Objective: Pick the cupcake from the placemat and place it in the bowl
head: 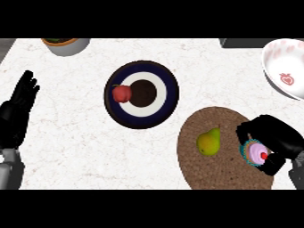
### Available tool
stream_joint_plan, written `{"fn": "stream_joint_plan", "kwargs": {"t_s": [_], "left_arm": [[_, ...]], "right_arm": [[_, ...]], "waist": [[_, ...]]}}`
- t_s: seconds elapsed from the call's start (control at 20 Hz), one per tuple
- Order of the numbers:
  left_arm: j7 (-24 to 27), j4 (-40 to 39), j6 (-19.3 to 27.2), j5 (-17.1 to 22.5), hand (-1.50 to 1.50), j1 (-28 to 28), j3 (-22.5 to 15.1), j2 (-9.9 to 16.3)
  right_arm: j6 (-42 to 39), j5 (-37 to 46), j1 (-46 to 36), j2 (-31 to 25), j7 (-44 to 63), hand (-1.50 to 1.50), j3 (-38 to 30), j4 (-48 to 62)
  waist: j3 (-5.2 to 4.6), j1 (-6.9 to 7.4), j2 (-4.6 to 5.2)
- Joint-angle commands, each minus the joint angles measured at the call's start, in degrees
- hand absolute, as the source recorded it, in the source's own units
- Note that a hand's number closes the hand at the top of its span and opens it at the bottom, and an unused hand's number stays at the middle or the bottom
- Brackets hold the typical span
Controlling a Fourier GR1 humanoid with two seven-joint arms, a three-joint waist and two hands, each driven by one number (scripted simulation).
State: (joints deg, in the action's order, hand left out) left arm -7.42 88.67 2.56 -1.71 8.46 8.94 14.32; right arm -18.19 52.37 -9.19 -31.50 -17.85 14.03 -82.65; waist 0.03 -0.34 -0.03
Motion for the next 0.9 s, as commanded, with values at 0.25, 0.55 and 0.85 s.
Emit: {"fn": "stream_joint_plan", "kwargs": {"t_s": [0.25, 0.55, 0.85], "left_arm": [[-0.5, -0.7, -0.2, -0.1, 0.0, -0.1, 0.8, 0.6], [0.1, -0.6, -1.0, 0.4, 0.0, -0.5, 1.4, 1.1], [-5.8, 5.1, -0.4, -0.1, 0.0, 0.0, -1.1, -0.7]], "right_arm": [[5.2, -13.2, 2.5, -12.8, -20.6, 1.5, -18.0, -4.7], [-1.3, -28.7, 0.2, -12.7, -16.4, 1.5, -32.6, -8.5], [-5.4, -31.5, -7.3, -13.8, -12.0, 1.5, -36.1, 1.2]], "waist": [[-0.04, -1.05, -0.23], [-0.09, -1.35, -0.36], [-0.02, 0.71, 0.01]]}}
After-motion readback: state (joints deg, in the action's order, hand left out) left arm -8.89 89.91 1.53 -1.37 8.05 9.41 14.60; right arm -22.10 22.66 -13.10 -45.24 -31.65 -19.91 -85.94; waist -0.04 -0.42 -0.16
